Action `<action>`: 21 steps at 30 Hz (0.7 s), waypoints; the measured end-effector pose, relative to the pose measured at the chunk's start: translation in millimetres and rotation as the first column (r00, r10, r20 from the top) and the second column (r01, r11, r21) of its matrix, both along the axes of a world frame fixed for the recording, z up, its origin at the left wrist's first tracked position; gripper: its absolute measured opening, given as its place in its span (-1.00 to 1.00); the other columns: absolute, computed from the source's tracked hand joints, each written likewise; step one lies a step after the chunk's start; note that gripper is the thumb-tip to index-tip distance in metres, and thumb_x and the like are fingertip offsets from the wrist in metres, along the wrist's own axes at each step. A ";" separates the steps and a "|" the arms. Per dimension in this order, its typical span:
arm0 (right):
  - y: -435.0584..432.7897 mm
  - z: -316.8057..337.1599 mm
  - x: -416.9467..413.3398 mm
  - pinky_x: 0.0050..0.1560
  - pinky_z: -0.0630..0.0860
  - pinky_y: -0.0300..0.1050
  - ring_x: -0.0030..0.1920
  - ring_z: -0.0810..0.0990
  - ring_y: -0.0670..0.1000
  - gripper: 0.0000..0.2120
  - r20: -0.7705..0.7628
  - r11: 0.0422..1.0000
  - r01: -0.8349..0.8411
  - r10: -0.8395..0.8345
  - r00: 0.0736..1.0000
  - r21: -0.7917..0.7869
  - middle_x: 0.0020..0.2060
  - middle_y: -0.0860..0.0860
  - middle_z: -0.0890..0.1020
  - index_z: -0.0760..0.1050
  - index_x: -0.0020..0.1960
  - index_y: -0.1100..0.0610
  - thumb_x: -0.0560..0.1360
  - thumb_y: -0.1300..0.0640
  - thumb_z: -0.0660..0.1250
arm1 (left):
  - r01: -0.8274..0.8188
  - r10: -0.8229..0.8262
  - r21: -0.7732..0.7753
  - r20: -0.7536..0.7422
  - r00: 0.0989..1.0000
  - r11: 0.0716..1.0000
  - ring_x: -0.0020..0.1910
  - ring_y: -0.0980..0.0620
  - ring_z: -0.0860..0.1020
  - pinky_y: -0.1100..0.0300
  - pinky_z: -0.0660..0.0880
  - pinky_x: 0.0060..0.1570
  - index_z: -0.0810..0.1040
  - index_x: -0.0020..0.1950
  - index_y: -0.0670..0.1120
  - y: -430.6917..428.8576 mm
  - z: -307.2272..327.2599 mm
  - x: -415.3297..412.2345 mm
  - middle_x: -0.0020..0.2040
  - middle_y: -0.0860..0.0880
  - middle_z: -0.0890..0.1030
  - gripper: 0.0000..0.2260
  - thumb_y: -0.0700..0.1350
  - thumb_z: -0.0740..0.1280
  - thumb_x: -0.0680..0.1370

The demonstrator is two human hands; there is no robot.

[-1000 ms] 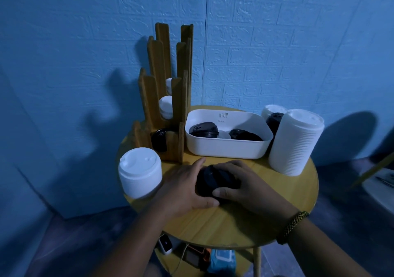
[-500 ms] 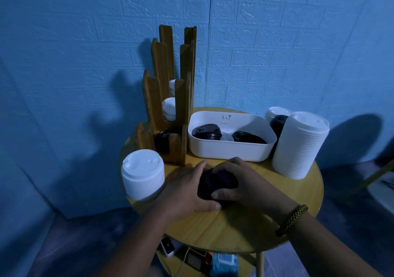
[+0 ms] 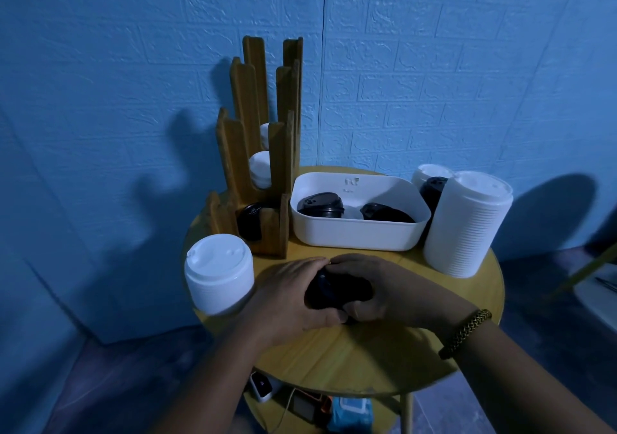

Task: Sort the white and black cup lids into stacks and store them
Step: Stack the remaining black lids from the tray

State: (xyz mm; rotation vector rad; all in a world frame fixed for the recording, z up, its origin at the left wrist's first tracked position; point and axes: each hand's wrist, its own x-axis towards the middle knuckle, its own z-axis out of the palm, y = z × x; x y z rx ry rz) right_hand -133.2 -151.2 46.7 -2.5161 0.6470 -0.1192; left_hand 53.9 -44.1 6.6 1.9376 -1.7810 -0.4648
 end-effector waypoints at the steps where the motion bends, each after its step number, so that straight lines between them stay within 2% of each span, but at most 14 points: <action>1: -0.6 -2.1 -1.0 0.35 0.25 -0.26 0.36 0.24 -0.22 -0.37 0.005 1.000 0.000 0.000 1.000 0.004 0.46 -0.26 0.26 0.29 0.52 -0.11 0.50 -0.01 0.42 | 0.003 -0.003 -0.011 -0.002 1.000 1.000 0.47 0.21 0.24 0.18 0.33 0.37 0.15 0.60 0.22 -0.6 -0.3 0.1 0.56 0.23 0.25 -0.19 0.34 0.43 0.45; 3: -1.7 -6.9 -3.5 0.31 0.26 -0.36 0.34 0.27 -0.26 -0.40 0.044 1.000 0.006 -0.007 0.999 0.029 0.39 -0.33 0.29 0.31 0.49 -0.15 0.50 -0.02 0.42 | 0.016 -0.016 -0.001 -0.006 1.000 1.000 0.50 0.23 0.18 0.20 0.28 0.40 0.14 0.61 0.20 -0.7 -1.0 -0.3 0.58 0.22 0.19 -0.19 0.33 0.42 0.46; 6: -0.8 -14.2 -6.6 0.12 0.35 -0.52 0.22 0.37 -0.37 -0.47 0.137 0.996 0.048 -0.057 0.989 0.070 0.22 -0.46 0.35 0.33 0.36 -0.27 0.49 -0.04 0.46 | 0.026 -0.027 0.040 0.019 0.999 0.999 0.55 0.24 0.07 0.19 0.20 0.43 0.10 0.64 0.19 -0.1 0.1 1.3 0.62 0.22 0.08 -0.17 0.34 0.40 0.47; 9: 0.0 -21.3 -10.3 0.13 0.42 -0.41 0.21 0.39 -0.36 -0.46 0.190 0.993 0.103 -0.113 0.975 0.061 0.21 -0.39 0.38 0.34 0.37 -0.22 0.46 -0.12 0.47 | 0.033 -0.034 0.065 0.018 0.999 0.997 0.58 0.17 0.07 0.12 0.22 0.44 0.07 0.63 0.24 0.1 2.7 0.9 0.61 0.22 0.09 -0.17 0.35 0.39 0.48; 11: -0.7 -25.7 -14.4 0.16 0.45 -0.32 0.20 0.42 -0.32 -0.44 0.244 0.987 0.149 -0.161 0.956 0.068 0.21 -0.35 0.42 0.36 0.40 -0.18 0.46 -0.15 0.46 | 0.026 -0.029 0.080 0.046 0.998 0.996 0.59 0.09 0.11 0.09 0.22 0.45 -0.04 0.64 0.24 0.7 1.9 0.1 0.62 0.19 0.12 -0.09 0.36 0.41 0.45; 14: -0.1 -27.2 -17.6 0.15 0.47 -0.30 0.20 0.44 -0.32 -0.37 0.316 0.973 0.207 -0.230 0.920 0.107 0.22 -0.31 0.46 0.36 0.41 -0.18 0.40 -0.30 0.40 | -0.012 0.016 0.078 -0.055 0.998 0.997 0.56 0.07 0.20 0.07 0.29 0.44 -0.21 0.61 0.29 0.8 -1.0 1.2 0.62 0.16 0.18 0.03 0.32 0.48 0.43; 18: 2.7 -26.3 -13.4 0.15 0.48 -0.31 0.20 0.44 -0.30 -0.23 0.304 0.978 0.201 -0.207 0.930 0.050 0.22 -0.27 0.46 0.38 0.42 -0.13 0.30 -0.44 0.32 | -0.036 0.038 0.035 -0.070 0.997 0.999 0.50 0.10 0.29 0.08 0.38 0.38 -0.15 0.63 0.26 -1.8 -3.8 2.3 0.58 0.15 0.27 0.02 0.29 0.50 0.42; 21: 1.5 -28.0 -10.4 0.11 0.51 -0.31 0.20 0.46 -0.22 -0.29 0.285 0.982 0.187 -0.181 0.941 0.004 0.25 -0.23 0.45 0.39 0.43 -0.08 0.37 -0.35 0.37 | -0.018 0.019 0.039 -0.040 0.999 0.999 0.53 0.11 0.22 0.10 0.32 0.40 -0.14 0.63 0.25 -0.3 -3.1 2.8 0.60 0.17 0.20 0.02 0.31 0.50 0.41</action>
